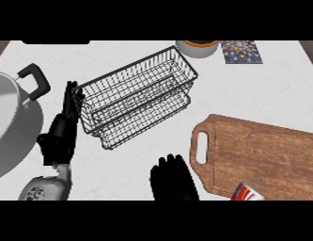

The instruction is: Pick the lemon from the cutting board and place it in the tiered basket

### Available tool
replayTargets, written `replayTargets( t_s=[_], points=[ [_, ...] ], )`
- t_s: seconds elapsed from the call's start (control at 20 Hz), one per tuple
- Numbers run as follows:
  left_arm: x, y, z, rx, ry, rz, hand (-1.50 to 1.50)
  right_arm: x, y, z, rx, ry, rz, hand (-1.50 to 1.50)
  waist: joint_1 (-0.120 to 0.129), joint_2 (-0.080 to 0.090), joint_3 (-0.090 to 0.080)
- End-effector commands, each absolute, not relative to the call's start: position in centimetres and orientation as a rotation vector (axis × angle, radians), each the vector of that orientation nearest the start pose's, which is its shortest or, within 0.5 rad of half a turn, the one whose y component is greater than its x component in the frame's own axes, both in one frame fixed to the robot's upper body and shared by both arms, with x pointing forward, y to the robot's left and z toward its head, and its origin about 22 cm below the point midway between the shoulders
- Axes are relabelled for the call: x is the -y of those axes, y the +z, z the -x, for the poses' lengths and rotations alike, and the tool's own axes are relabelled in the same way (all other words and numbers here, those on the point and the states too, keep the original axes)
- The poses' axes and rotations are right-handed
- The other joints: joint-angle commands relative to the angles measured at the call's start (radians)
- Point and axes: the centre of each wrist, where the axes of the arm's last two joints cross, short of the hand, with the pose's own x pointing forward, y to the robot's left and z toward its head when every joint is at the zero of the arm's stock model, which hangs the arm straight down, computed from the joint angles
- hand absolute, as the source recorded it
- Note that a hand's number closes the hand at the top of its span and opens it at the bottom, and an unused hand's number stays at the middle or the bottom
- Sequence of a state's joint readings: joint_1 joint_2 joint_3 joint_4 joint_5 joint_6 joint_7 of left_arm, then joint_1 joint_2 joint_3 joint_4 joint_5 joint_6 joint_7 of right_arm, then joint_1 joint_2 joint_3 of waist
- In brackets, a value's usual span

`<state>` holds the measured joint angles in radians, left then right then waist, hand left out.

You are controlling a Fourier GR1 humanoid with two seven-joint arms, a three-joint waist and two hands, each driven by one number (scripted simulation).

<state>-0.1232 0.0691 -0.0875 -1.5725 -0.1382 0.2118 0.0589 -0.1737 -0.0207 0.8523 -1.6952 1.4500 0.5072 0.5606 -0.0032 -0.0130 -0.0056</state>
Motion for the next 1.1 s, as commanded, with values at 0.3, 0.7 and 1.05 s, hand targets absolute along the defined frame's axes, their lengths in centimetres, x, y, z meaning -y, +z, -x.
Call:
replayTargets(
  t_s=[0.3,0.7,1.05],
  points=[
    [-20.5,3.4,-27.3,1.653,-0.109,-0.185,0.0,3.5,16.4,-13.0,1.425,1.386,1.165,1.5,0.011,0.005,0.003],
    [-20.0,3.1,-27.3,1.651,-0.114,-0.192,0.0,5.2,20.9,-14.1,1.469,1.247,1.162,1.5,0.008,0.004,0.0],
    [-20.1,3.7,-28.3,1.641,-0.124,-0.183,0.0,5.5,22.9,-16.5,1.545,1.08,0.893,1.5,0.022,0.01,0.001]
  ],
)
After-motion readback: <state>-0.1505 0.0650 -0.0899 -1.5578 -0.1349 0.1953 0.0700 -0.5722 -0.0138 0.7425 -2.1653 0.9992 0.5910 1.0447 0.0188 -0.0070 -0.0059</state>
